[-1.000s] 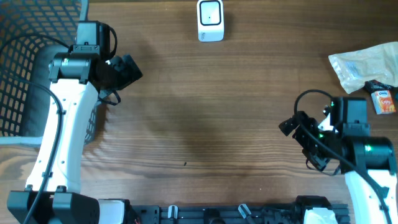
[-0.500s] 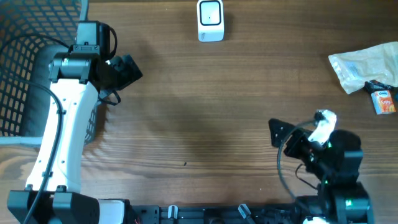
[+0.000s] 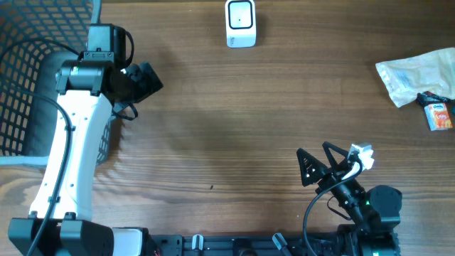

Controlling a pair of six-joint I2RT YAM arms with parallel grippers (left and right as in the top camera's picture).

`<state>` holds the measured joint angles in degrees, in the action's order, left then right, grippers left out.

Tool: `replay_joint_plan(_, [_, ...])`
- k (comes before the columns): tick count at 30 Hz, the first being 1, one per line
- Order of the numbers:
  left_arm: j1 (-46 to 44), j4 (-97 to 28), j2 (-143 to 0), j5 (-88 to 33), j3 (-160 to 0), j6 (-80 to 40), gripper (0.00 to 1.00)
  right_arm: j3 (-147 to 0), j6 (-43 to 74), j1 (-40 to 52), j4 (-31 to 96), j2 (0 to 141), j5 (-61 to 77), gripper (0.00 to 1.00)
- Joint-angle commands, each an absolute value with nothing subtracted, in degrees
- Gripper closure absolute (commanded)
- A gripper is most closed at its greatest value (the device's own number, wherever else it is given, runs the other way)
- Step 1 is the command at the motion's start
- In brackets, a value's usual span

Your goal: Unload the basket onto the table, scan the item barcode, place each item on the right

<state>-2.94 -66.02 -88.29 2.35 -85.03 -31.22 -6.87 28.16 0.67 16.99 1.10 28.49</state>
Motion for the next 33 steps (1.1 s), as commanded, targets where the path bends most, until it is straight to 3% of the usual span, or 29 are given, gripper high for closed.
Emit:
replay_joint_plan(1, [-2.7,-66.0,-88.5,3.3,-85.1,-32.0,0.0,-6.0,26.9,0.9,12.6,0.2,26.8,0.0])
replay_joint_plan(12, [-2.7,-66.0,-88.5,3.3,-85.1,-32.0,0.0,-0.3,24.3,2.7,-2.5,0.1,17.8,0.0])
replay_joint_plan(17, [-2.7,-66.0,-88.5,3.3,-85.1,-32.0,0.0,-0.3,12.3,3.4,-1.5,0.2,17.7,0.0])
replay_joint_plan(23, [-2.7,-66.0,-88.5,3.3,-85.1,-32.0,0.0,-0.3,11.1,3.3,-1.1,0.2,14.3,0.0])
replay_joint_plan(27, [-2.7,-66.0,-88.5,3.3,-85.1,-32.0,0.0,-0.3,-4.6,3.2,-0.7,0.2,12.1,0.0])
replay_joint_plan(33, [-2.7,-66.0,-88.5,3.3,-85.1,-32.0,0.0,-0.4,-0.8,0.4,-0.4,0.2,11.0,0.0])
